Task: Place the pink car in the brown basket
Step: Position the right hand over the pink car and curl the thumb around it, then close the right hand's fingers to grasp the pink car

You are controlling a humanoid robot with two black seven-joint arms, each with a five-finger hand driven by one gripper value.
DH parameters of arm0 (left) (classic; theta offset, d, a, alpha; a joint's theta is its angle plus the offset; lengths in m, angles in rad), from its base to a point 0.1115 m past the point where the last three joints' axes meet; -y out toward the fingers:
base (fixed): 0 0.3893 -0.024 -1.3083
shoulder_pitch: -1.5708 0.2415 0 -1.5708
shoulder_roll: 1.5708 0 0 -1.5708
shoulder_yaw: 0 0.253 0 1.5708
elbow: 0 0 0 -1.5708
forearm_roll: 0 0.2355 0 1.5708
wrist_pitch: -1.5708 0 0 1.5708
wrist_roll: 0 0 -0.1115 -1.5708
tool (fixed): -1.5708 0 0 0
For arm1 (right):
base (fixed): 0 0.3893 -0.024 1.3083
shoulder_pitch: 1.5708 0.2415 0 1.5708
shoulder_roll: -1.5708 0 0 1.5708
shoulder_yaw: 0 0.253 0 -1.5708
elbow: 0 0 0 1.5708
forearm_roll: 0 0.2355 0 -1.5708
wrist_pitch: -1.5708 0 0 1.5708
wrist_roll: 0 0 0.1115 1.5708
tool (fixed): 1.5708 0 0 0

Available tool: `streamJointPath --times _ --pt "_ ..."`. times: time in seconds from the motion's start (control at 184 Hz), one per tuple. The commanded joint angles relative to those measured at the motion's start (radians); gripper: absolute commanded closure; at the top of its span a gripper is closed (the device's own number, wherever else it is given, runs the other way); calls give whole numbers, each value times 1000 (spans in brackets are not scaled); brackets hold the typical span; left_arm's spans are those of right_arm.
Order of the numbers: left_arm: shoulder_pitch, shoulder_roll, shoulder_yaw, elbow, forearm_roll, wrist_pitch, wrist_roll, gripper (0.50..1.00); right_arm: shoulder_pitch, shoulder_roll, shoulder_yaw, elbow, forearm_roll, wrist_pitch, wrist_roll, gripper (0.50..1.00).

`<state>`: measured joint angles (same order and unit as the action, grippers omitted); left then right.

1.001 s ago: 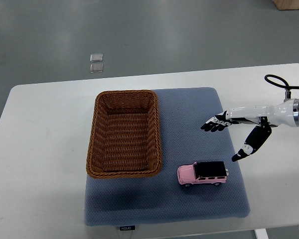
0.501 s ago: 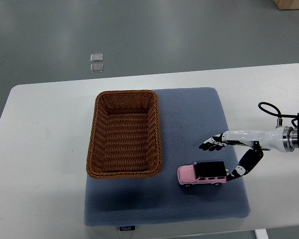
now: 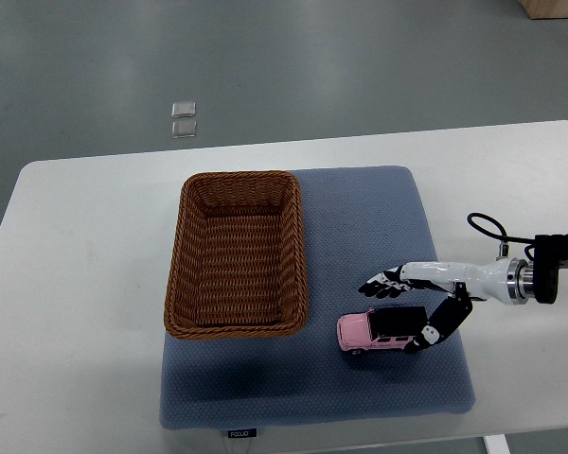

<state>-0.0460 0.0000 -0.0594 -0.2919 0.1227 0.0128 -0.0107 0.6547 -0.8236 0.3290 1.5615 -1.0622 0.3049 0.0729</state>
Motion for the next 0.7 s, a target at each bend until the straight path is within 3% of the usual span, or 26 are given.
streamJointPath --times 0.0,0.196,0.294,0.381,0.392,0.403,0.457,0.696 --pt "0 0 0 0 0 0 0 500 -12 14 1 -9 -1 -12 2 597" --pt "0 0 0 0 0 0 0 500 -41 57 1 -47 -21 -35 4 605" --pt "0 0 0 0 0 0 0 500 -61 75 1 -63 -48 -52 10 648" --pt "0 0 -2 2 0 0 0 500 -70 80 1 -72 -70 -61 25 793" --pt "0 0 -2 2 0 0 0 500 -70 81 1 -74 -73 -61 27 822" --pt "0 0 -2 2 0 0 0 500 -72 83 1 -75 -82 -63 28 885" --pt "0 0 -2 2 0 0 0 500 -72 83 1 -77 -97 -66 30 997" --pt "0 0 0 2 0 0 0 500 -50 41 54 -78 -97 -66 41 1000"
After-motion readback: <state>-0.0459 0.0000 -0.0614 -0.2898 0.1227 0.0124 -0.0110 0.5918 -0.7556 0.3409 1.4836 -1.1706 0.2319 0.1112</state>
